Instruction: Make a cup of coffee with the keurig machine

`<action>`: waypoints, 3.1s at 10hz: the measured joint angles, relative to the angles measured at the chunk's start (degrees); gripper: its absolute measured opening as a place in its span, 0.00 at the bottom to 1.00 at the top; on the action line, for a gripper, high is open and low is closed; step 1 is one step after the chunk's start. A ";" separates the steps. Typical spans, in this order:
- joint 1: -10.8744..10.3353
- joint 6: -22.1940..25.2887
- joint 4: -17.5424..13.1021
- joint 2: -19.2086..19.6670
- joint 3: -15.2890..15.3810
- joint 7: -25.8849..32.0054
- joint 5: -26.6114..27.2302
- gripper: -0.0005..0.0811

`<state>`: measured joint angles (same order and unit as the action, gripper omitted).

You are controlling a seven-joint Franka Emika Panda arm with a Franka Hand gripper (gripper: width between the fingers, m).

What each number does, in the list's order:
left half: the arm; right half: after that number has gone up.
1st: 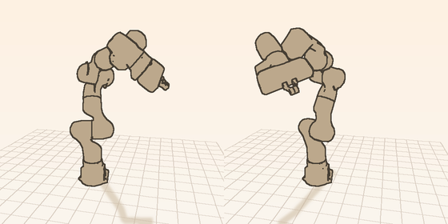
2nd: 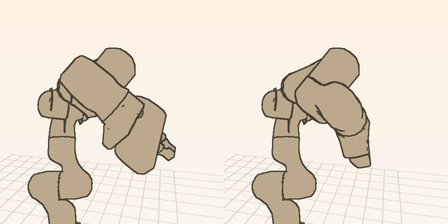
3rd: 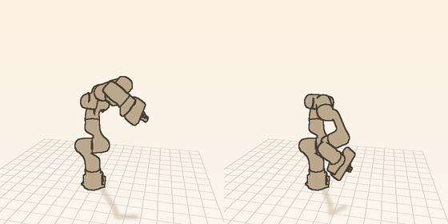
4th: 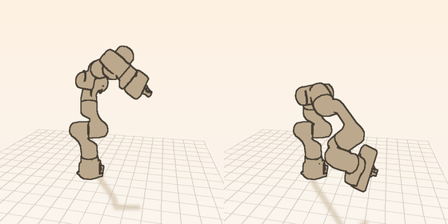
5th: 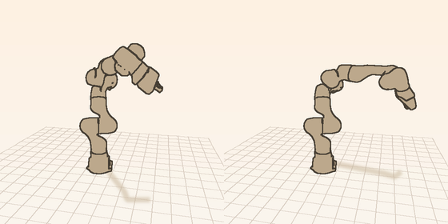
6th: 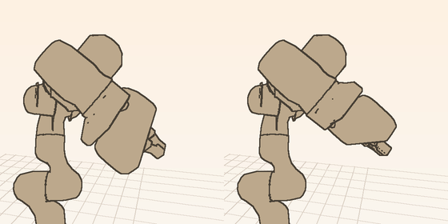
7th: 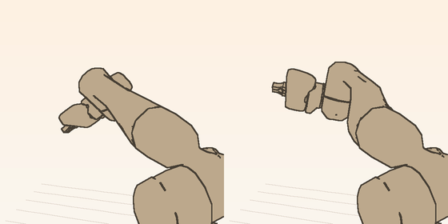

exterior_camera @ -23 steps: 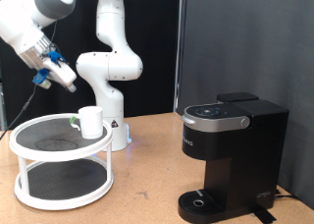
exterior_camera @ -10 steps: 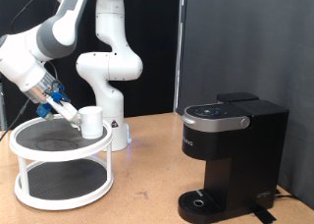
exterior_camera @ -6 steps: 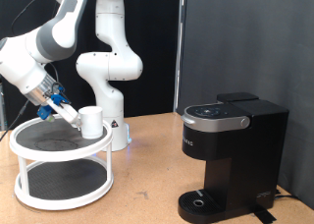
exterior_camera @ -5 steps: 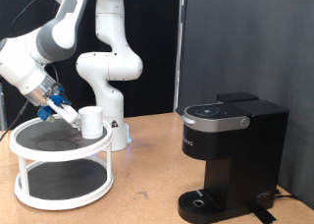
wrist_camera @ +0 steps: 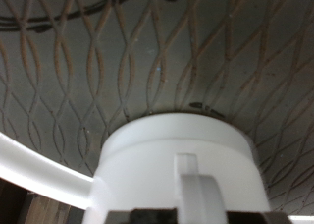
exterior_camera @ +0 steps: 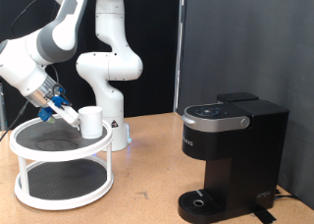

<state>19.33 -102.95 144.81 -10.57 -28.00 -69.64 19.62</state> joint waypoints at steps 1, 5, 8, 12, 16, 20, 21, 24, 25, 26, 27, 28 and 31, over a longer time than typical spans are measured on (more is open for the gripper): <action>0.00 -0.35 0.22 -0.01 0.03 0.00 0.00 0.10; 0.05 -0.91 0.64 -0.75 0.05 -1.27 0.00 0.10; 0.68 2.39 0.45 -3.98 -0.06 -3.79 0.04 0.10; 2.01 6.61 0.05 -9.32 0.01 -7.29 -0.82 0.10; 1.99 8.82 -0.26 -11.89 1.54 -16.12 -0.26 0.10; 1.97 8.35 0.17 -13.97 3.28 -20.30 1.00 0.10; 1.97 8.44 0.18 -13.85 3.27 -20.23 0.96 0.10; 1.90 9.55 0.28 -13.20 4.59 -26.33 1.91 0.10; 1.84 8.18 0.59 -13.20 5.97 -29.41 2.97 0.10; 1.66 4.76 1.42 -13.29 7.76 -32.02 4.61 0.10; 1.31 0.20 2.58 -13.39 9.85 -34.12 6.24 0.10; 0.80 -4.40 3.81 -13.47 11.93 -35.66 8.09 0.10; -1.75 -14.12 6.20 -13.39 16.18 -36.70 15.54 0.10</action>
<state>17.58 -117.08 151.01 -23.96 -11.81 -106.34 35.16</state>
